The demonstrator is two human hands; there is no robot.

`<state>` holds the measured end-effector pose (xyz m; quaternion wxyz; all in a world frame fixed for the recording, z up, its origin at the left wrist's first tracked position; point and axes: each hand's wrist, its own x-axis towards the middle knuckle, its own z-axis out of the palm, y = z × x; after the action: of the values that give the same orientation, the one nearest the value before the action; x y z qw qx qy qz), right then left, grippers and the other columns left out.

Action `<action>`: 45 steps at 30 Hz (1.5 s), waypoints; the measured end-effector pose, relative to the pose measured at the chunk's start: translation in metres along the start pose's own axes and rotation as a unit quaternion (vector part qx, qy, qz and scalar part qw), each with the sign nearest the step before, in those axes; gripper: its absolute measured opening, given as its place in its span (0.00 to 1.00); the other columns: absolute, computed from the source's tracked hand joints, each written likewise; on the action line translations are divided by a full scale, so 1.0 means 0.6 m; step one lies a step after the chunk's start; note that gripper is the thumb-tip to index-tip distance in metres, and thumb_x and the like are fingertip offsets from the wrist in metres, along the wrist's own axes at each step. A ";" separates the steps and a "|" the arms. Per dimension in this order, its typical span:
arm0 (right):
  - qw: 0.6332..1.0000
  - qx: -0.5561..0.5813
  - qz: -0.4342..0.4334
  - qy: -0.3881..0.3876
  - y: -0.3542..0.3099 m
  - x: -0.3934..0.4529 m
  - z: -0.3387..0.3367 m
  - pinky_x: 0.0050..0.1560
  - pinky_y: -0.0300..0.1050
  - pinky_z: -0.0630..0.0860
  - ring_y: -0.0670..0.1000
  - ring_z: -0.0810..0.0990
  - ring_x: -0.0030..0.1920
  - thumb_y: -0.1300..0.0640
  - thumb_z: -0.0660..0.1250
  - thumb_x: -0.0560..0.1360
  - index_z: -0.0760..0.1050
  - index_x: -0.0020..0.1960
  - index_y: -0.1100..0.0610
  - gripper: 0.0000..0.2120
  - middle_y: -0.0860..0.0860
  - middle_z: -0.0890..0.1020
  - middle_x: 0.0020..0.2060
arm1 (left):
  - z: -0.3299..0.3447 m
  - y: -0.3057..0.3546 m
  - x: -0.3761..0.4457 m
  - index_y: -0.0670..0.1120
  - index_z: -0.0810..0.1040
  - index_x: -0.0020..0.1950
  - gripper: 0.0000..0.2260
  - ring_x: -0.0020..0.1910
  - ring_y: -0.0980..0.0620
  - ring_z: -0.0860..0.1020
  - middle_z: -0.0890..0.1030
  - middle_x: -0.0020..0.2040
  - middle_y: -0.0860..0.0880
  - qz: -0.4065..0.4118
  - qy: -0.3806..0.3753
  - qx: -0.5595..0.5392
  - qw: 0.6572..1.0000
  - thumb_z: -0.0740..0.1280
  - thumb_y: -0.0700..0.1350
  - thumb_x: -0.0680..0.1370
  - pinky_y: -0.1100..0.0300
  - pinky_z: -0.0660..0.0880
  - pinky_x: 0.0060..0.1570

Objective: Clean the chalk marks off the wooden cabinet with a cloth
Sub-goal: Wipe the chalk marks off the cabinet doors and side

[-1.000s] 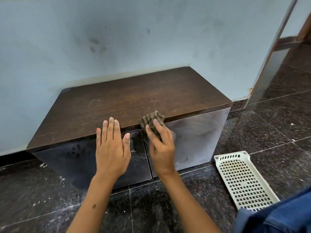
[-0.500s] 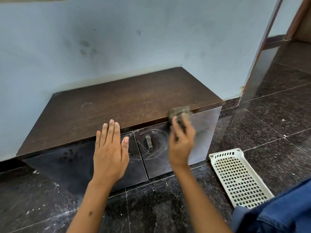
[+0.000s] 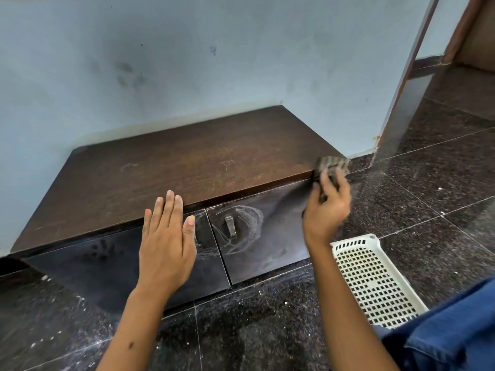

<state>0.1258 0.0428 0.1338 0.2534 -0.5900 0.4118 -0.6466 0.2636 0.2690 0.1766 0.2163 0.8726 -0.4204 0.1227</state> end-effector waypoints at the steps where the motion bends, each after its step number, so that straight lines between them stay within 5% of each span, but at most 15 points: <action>1: 1.000 0.016 -0.017 -0.015 -0.012 -0.029 0.010 0.63 0.35 0.71 0.57 0.72 0.64 0.64 0.65 0.74 0.77 0.61 0.63 0.15 0.58 0.72 0.65 | 0.001 0.001 0.000 0.41 0.57 0.76 0.34 0.77 0.52 0.49 0.54 0.77 0.47 -0.002 0.005 -0.001 1.000 0.37 0.59 0.77 0.59 0.39 0.74; 3: 0.994 0.035 -0.077 -0.062 -0.041 -0.099 0.030 0.62 0.45 0.74 0.52 0.71 0.64 0.62 0.64 0.75 0.76 0.62 0.60 0.16 0.52 0.71 0.65 | 0.005 0.003 -0.002 0.40 0.58 0.76 0.33 0.77 0.50 0.51 0.56 0.77 0.46 -0.003 0.013 0.005 1.000 0.38 0.58 0.78 0.58 0.40 0.74; 7: 0.979 0.063 -0.144 -0.127 -0.056 -0.150 0.042 0.63 0.43 0.73 0.50 0.71 0.62 0.64 0.64 0.75 0.77 0.61 0.61 0.15 0.48 0.71 0.62 | 0.006 -0.003 -0.002 0.40 0.59 0.75 0.31 0.76 0.50 0.53 0.58 0.76 0.46 0.006 0.018 0.011 1.000 0.40 0.57 0.79 0.55 0.44 0.75; 10: 0.988 0.076 -0.092 -0.100 -0.039 -0.101 0.024 0.62 0.38 0.73 0.46 0.70 0.62 0.64 0.64 0.74 0.77 0.60 0.59 0.15 0.45 0.70 0.63 | 0.002 -0.005 -0.001 0.41 0.59 0.76 0.32 0.76 0.53 0.51 0.58 0.76 0.48 0.005 0.012 -0.005 1.000 0.39 0.58 0.79 0.57 0.43 0.75; 14: 0.999 0.005 0.032 0.008 -0.009 0.019 -0.011 0.60 0.26 0.68 0.52 0.72 0.60 0.68 0.68 0.72 0.78 0.58 0.64 0.15 0.61 0.75 0.61 | -0.005 -0.007 0.000 0.43 0.57 0.76 0.33 0.75 0.58 0.48 0.54 0.76 0.51 0.008 0.003 -0.029 1.000 0.38 0.59 0.77 0.61 0.40 0.74; 18: 0.996 0.001 0.087 0.028 -0.009 0.035 -0.005 0.63 0.48 0.73 0.50 0.72 0.63 0.66 0.68 0.74 0.77 0.60 0.63 0.14 0.58 0.75 0.62 | -0.028 -0.022 0.003 0.44 0.58 0.76 0.31 0.74 0.61 0.48 0.54 0.77 0.51 0.003 -0.026 -0.068 0.997 0.41 0.59 0.78 0.65 0.41 0.72; 24: 0.993 0.085 -0.054 -0.069 -0.113 -0.186 0.075 0.61 0.38 0.73 0.52 0.73 0.60 0.67 0.67 0.73 0.77 0.59 0.64 0.15 0.55 0.73 0.59 | -0.077 -0.098 -0.018 0.42 0.60 0.75 0.32 0.77 0.52 0.52 0.57 0.77 0.47 -0.116 0.007 -0.019 0.993 0.40 0.59 0.80 0.56 0.43 0.74; 31: 0.934 0.069 -0.250 -0.247 -0.179 -0.310 0.120 0.67 0.44 0.69 0.56 0.72 0.62 0.68 0.67 0.74 0.79 0.59 0.63 0.13 0.56 0.73 0.61 | -0.100 -0.142 -0.059 0.44 0.59 0.76 0.32 0.77 0.54 0.50 0.57 0.77 0.49 -0.129 -0.006 0.001 0.992 0.40 0.58 0.78 0.56 0.41 0.74; 34: 0.929 0.045 -0.283 -0.234 -0.163 -0.289 0.116 0.64 0.47 0.71 0.56 0.73 0.60 0.69 0.67 0.74 0.79 0.58 0.64 0.13 0.57 0.75 0.60 | -0.119 -0.176 -0.070 0.44 0.58 0.77 0.30 0.77 0.53 0.50 0.55 0.78 0.49 -0.179 0.007 -0.008 0.984 0.41 0.59 0.80 0.54 0.41 0.74; 40: 0.980 0.014 -0.166 -0.107 -0.140 -0.264 0.100 0.60 0.52 0.74 0.56 0.69 0.61 0.67 0.65 0.74 0.78 0.58 0.66 0.13 0.59 0.71 0.60 | -0.132 -0.219 -0.076 0.45 0.53 0.78 0.25 0.77 0.56 0.47 0.51 0.78 0.51 -0.262 0.048 -0.130 0.955 0.44 0.53 0.82 0.57 0.40 0.74; 45: 0.947 0.026 -0.251 -0.201 -0.196 -0.357 0.144 0.65 0.50 0.70 0.59 0.71 0.62 0.72 0.68 0.72 0.77 0.60 0.65 0.17 0.58 0.69 0.61 | -0.117 -0.218 -0.077 0.46 0.48 0.78 0.25 0.76 0.58 0.42 0.46 0.79 0.52 -0.261 0.055 -0.142 0.953 0.43 0.54 0.82 0.58 0.36 0.73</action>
<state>0.2661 0.2595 0.1097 0.1754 -0.7853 0.1740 -0.5677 0.3358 0.4063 0.1840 0.3856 0.9040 -0.1781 0.0485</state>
